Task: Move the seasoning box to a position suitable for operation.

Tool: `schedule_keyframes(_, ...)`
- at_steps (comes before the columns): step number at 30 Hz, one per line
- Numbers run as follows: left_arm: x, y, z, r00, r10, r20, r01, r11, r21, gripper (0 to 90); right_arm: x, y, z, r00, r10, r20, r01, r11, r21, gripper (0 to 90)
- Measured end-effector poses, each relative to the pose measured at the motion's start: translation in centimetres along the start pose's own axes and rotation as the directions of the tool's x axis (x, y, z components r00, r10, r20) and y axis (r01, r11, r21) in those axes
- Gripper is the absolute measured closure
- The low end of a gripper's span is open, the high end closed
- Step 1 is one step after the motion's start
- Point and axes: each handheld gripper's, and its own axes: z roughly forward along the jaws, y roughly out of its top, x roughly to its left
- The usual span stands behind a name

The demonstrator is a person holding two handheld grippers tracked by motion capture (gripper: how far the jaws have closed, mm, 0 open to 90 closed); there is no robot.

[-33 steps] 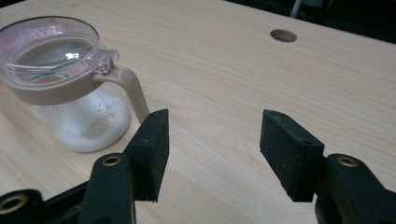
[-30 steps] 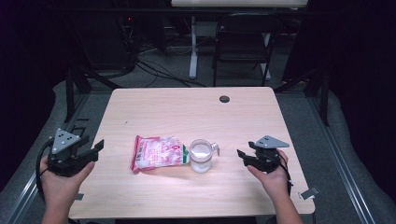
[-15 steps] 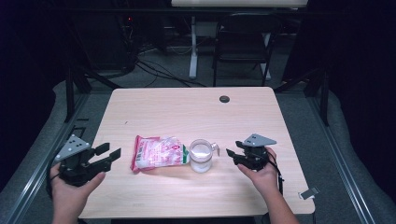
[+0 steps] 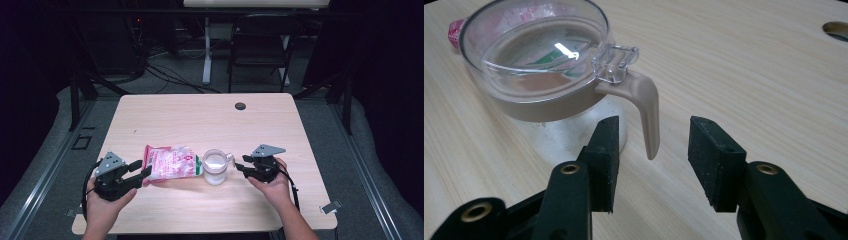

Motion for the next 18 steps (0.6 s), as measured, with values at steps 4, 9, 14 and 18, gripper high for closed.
schedule_keyframes(4,-0.1,-0.3,0.0,1.0000,0.003,0.001,-0.003,1.0000,-0.001,57.9,0.1,0.1,0.8,1.0000,-0.008,-0.005,0.008,1.000,0.023,58.3)
schedule_keyframes(9,-0.1,-0.7,-0.1,1.0000,-0.010,-0.002,0.010,1.0000,0.000,59.6,0.0,0.3,2.4,0.9999,-0.017,-0.002,0.017,0.998,0.052,63.0)
schedule_keyframes(14,-0.3,-1.3,0.0,0.9995,0.013,-0.028,-0.013,0.9999,0.002,59.1,-0.6,0.4,4.0,0.9999,-0.009,-0.005,0.009,0.998,0.063,63.0)
schedule_keyframes(18,-0.3,-1.5,0.0,0.9987,0.019,-0.046,-0.019,0.9998,-0.001,58.1,-0.7,0.6,4.7,1.0000,0.002,-0.006,-0.001,0.998,0.063,63.3)
